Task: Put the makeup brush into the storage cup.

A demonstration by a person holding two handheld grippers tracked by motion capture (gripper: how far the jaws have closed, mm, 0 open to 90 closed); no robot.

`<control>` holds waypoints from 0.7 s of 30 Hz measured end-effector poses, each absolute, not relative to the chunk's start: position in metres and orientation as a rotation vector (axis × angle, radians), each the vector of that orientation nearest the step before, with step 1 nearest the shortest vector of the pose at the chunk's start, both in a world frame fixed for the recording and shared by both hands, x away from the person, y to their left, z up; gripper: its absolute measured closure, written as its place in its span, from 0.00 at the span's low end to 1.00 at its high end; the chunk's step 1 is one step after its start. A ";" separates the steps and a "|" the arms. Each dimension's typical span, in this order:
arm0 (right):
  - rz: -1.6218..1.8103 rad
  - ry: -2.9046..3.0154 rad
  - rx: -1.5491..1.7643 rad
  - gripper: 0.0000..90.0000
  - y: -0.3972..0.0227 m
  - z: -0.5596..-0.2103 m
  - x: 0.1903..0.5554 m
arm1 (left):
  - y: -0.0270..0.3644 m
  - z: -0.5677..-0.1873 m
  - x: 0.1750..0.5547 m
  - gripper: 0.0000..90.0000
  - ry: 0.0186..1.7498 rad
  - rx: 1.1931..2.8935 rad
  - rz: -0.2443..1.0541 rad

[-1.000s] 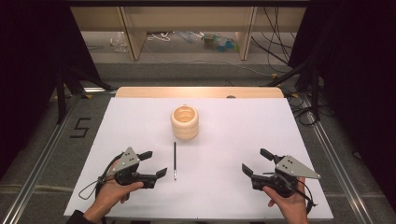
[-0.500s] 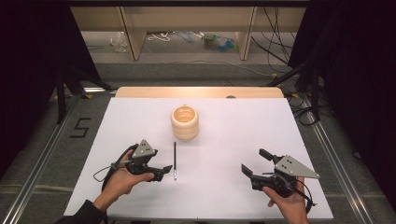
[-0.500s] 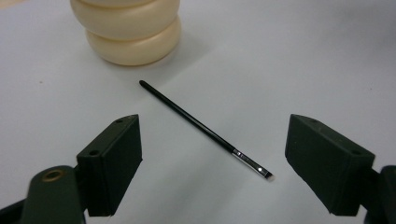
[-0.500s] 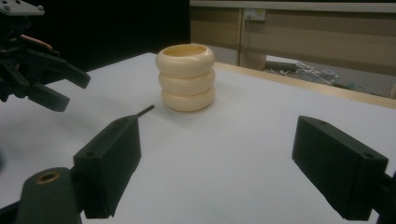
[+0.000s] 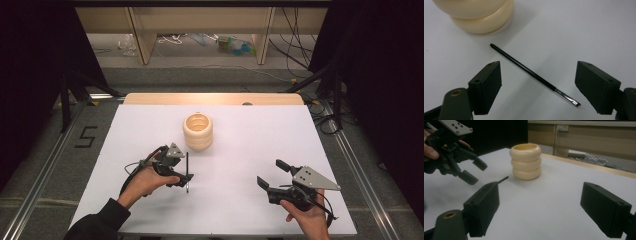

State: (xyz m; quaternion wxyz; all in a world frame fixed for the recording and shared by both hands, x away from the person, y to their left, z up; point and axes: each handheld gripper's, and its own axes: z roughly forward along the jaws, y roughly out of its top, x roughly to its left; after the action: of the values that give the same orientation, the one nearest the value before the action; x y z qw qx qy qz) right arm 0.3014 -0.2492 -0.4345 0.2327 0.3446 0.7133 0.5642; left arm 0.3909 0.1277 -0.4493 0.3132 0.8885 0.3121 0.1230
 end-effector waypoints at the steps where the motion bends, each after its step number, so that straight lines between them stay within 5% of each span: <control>1: 1.550 1.960 0.947 0.18 -0.249 -0.435 0.301 | 0.127 -0.450 0.393 0.24 0.841 2.355 0.300; 21: 1.530 1.977 0.935 0.20 -0.248 -0.434 0.301 | 0.110 -0.461 0.423 0.31 0.889 2.521 0.229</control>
State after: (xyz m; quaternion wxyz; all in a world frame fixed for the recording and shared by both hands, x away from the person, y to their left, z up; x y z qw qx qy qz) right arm 0.3013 -0.2475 -0.4344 0.2339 0.3405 0.7202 0.5574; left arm 0.4225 0.1099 -0.4606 0.2273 0.9151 0.3227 0.0831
